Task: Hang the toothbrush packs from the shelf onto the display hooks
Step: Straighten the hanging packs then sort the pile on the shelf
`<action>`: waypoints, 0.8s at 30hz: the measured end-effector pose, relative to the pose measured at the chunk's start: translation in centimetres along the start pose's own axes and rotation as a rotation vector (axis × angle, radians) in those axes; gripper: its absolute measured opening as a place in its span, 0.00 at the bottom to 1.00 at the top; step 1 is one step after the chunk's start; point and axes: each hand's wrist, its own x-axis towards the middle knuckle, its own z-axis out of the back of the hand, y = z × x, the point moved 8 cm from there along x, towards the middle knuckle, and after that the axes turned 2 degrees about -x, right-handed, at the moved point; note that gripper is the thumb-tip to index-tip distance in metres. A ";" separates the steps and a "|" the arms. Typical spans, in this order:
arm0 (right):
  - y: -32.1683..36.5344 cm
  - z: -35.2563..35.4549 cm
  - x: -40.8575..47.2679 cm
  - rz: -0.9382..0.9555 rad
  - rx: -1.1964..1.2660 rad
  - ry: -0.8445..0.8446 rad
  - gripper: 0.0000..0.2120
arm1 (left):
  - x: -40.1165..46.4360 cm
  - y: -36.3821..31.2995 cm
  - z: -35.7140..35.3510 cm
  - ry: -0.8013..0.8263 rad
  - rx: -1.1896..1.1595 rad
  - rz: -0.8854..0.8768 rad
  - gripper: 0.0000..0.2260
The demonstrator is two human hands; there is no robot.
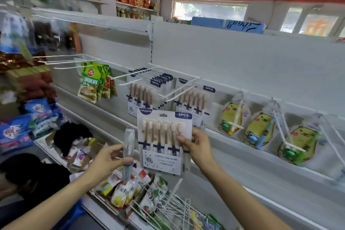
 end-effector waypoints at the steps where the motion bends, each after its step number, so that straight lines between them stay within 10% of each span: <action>1: 0.2 -1.3 0.6 0.000 0.005 -0.010 0.09 | 0.5 0.3 1.0 0.040 0.001 -0.010 0.15; 24: 5.8 -17.0 9.1 0.010 0.103 -0.205 0.11 | 6.0 4.7 13.3 0.311 0.084 0.001 0.24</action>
